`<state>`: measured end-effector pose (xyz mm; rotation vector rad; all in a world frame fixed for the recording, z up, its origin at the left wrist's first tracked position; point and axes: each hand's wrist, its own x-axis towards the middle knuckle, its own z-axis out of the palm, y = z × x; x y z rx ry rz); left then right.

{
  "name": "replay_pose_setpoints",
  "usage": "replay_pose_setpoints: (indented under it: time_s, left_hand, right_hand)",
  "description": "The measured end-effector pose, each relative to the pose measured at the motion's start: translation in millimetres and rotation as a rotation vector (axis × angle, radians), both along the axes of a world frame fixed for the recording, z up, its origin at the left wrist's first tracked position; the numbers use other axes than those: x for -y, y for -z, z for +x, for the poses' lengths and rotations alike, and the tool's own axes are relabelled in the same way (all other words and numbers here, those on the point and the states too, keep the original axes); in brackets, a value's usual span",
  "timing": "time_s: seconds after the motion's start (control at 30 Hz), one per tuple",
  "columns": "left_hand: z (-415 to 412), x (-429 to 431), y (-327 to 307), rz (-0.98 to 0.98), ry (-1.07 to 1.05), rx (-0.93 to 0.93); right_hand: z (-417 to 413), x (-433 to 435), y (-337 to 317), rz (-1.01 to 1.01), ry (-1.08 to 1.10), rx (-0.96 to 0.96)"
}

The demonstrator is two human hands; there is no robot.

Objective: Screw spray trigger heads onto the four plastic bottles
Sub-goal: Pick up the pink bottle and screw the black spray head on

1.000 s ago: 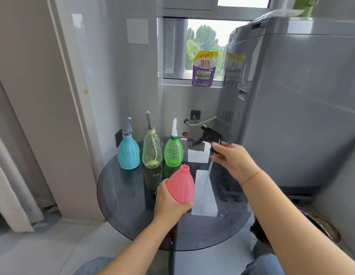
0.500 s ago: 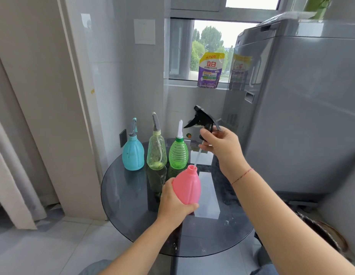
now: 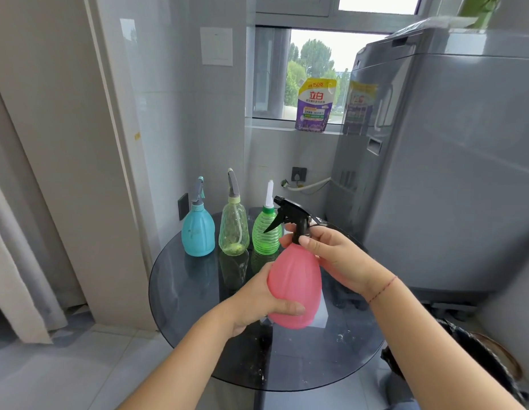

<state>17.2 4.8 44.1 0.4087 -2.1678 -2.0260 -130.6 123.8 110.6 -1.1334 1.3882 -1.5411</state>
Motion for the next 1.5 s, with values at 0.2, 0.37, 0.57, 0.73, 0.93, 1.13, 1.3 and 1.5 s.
replay_pose_setpoints:
  time_s: [0.2,0.37,0.57,0.73,0.93,1.13,1.3,1.5]
  left_hand:
    - [-5.6,-6.2,0.3,-0.141,-0.175,0.015]
    - [-25.2,-46.1,8.1,-0.44,-0.663,0.04]
    - [-2.5,-9.2,1.7,0.191,0.045,0.045]
    - [-16.9,-36.7,15.4,-0.396,-0.466,0.108]
    - [-20.5,-24.9,14.8,0.015,-0.254,0.06]
    - [-23.0,-26.1,14.5,-0.344,-0.446,0.07]
    - [-31.2,-39.8,12.7,-0.325,-0.525,0.054]
    - [-17.9,-17.3,6.9,-0.112,-0.196,0.039]
  right_hand:
    - [7.0,5.5,2.7,-0.017,0.225,-0.051]
    - [26.1,26.2,23.7,0.011,0.692,-0.093]
    - [4.3,7.3,22.6,-0.098,0.289,0.038]
    - [17.6,21.6,35.4,0.052,0.531,-0.06]
    - [14.9,16.8,27.4,0.038,0.498,-0.054]
    - [16.0,19.2,29.0,0.083,0.492,0.011]
    - [22.6,21.9,23.5,0.083,0.656,-0.054]
    - [17.2,6.5,17.3,0.02,0.406,0.022]
